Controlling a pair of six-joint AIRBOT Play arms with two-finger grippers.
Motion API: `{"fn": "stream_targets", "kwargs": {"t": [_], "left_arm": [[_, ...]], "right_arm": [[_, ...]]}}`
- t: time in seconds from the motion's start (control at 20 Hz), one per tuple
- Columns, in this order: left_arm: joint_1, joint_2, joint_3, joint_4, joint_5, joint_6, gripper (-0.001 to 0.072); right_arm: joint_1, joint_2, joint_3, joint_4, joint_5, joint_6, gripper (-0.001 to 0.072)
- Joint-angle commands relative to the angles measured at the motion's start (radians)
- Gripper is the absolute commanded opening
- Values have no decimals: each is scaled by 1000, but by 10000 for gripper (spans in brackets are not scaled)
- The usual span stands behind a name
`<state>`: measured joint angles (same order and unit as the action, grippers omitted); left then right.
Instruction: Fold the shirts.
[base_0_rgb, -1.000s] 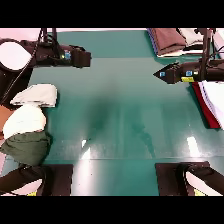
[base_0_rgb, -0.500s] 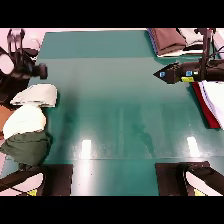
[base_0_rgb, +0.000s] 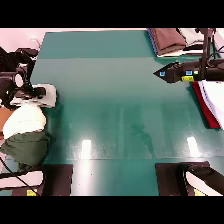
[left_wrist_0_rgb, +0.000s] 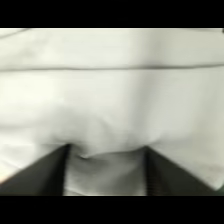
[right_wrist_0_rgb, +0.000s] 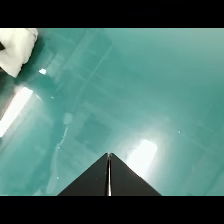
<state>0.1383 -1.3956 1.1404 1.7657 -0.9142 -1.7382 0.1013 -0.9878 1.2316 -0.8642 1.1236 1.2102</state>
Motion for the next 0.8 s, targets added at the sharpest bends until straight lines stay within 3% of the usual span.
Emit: {"fn": "stream_targets", "kwargs": {"t": [0.0,0.2,0.35,0.55,0.75], "left_arm": [[8,-12,31,4,-48,3,33],[-16,147,196,-3,-64,48,25],[-117,330,381,-7,-79,108,24],[-377,481,564,-22,-129,151,23],[-653,439,595,-24,-161,150,23]], "right_arm": [[1,1,1,1,-21,0,22],[1,1,106,1,-26,0,22],[1,1,242,-2,-59,0,22],[0,1,397,-4,-123,0,22],[-4,1,511,-64,-110,0,22]]}}
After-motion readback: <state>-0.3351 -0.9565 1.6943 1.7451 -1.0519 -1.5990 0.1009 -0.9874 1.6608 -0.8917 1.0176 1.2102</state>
